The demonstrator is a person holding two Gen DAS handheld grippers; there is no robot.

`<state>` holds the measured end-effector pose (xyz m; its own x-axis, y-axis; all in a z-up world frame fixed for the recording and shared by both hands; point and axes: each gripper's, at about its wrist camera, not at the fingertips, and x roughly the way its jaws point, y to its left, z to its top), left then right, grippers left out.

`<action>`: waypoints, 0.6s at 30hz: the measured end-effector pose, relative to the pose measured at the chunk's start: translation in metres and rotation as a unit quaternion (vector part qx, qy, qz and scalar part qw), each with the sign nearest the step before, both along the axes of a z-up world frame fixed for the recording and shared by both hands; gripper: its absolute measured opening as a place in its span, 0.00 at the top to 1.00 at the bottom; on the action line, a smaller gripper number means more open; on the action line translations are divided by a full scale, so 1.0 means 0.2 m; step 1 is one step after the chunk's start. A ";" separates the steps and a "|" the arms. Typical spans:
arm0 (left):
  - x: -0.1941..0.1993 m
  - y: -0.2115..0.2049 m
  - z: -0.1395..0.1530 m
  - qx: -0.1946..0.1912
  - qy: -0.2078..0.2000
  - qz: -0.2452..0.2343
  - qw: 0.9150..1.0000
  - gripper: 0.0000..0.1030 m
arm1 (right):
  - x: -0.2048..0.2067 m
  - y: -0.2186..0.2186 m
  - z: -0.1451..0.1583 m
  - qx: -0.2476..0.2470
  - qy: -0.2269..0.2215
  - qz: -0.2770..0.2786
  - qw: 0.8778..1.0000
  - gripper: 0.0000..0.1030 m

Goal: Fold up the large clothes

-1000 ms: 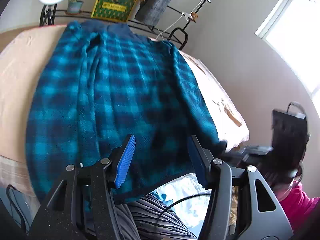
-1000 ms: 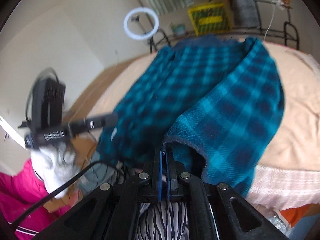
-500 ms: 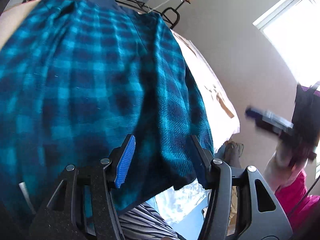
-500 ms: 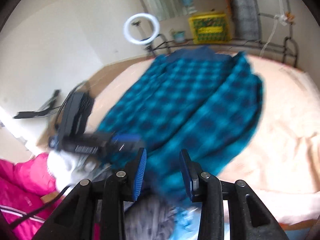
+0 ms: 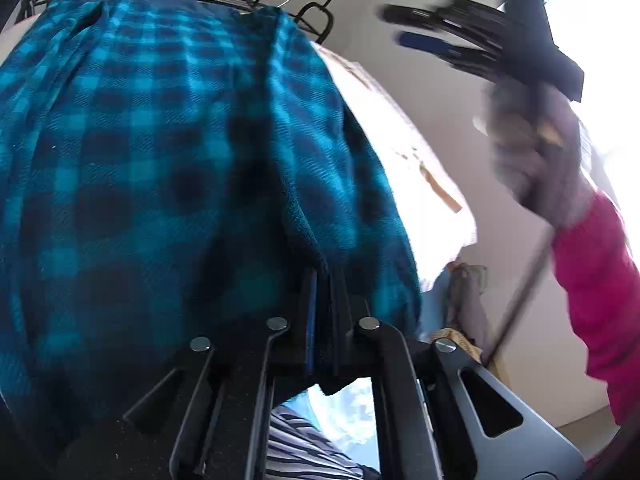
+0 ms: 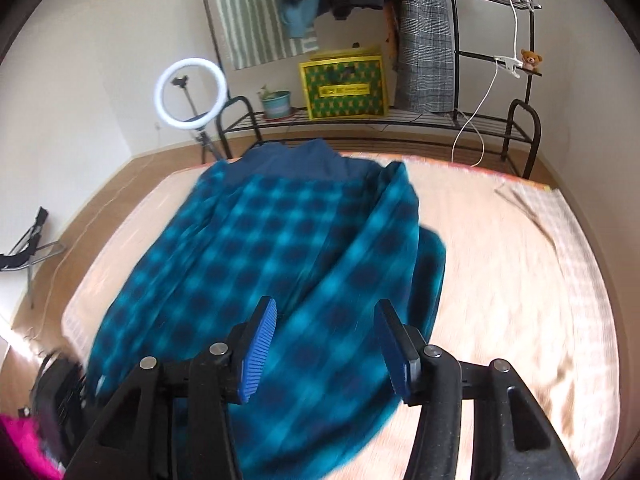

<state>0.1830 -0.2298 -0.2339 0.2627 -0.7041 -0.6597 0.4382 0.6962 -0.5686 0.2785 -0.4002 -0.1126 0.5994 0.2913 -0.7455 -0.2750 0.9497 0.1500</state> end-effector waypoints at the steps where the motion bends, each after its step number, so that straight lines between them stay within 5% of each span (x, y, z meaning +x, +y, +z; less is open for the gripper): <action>1: 0.00 0.00 0.01 -0.003 -0.001 0.000 1.000 0.99 | 0.07 0.01 -0.01 -0.002 0.001 -0.005 1.000 0.46; 18: -0.01 -0.10 0.13 -0.027 -0.016 -0.043 0.999 1.00 | 1.06 -0.06 -0.31 -0.024 0.066 -0.131 0.989 0.52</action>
